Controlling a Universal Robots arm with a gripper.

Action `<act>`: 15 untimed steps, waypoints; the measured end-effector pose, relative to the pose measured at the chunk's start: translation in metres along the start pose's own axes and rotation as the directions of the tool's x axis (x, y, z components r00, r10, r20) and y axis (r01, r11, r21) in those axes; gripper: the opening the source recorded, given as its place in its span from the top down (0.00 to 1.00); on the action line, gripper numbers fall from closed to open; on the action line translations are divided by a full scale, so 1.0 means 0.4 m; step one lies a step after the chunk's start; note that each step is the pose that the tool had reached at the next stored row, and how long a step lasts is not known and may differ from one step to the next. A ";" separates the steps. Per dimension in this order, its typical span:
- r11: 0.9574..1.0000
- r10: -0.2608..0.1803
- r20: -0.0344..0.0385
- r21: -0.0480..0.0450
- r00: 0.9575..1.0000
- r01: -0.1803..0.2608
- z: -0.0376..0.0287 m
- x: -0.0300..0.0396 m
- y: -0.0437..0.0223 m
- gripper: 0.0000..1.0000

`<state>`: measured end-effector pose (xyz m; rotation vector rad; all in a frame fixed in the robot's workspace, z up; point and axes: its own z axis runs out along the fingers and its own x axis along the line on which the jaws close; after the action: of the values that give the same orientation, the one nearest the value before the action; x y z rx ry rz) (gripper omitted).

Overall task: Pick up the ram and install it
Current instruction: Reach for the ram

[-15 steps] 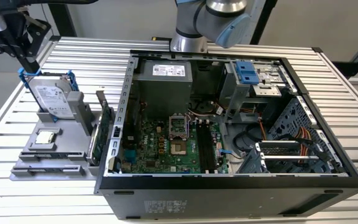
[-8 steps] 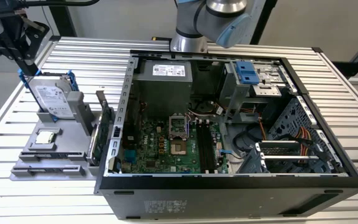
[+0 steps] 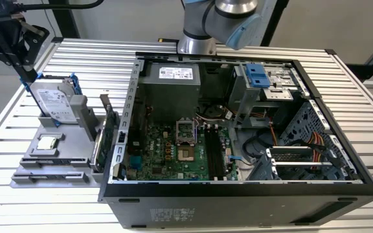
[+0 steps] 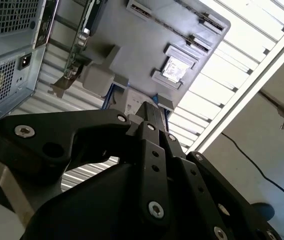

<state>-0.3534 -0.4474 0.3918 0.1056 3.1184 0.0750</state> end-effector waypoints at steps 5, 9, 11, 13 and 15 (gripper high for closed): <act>1.000 0.000 0.000 0.000 1.000 0.000 -0.001 -0.001 -0.014 1.00; 1.000 0.000 0.000 0.000 1.000 0.000 -0.001 -0.002 -0.024 1.00; 1.000 0.000 0.000 0.000 1.000 0.000 -0.001 -0.002 -0.029 1.00; 1.000 0.000 0.000 0.000 1.000 0.000 -0.002 -0.002 -0.035 1.00; 1.000 0.000 0.000 0.000 1.000 0.000 -0.002 -0.003 -0.043 1.00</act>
<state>-0.3533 -0.4649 0.3918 0.1050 3.1184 0.0751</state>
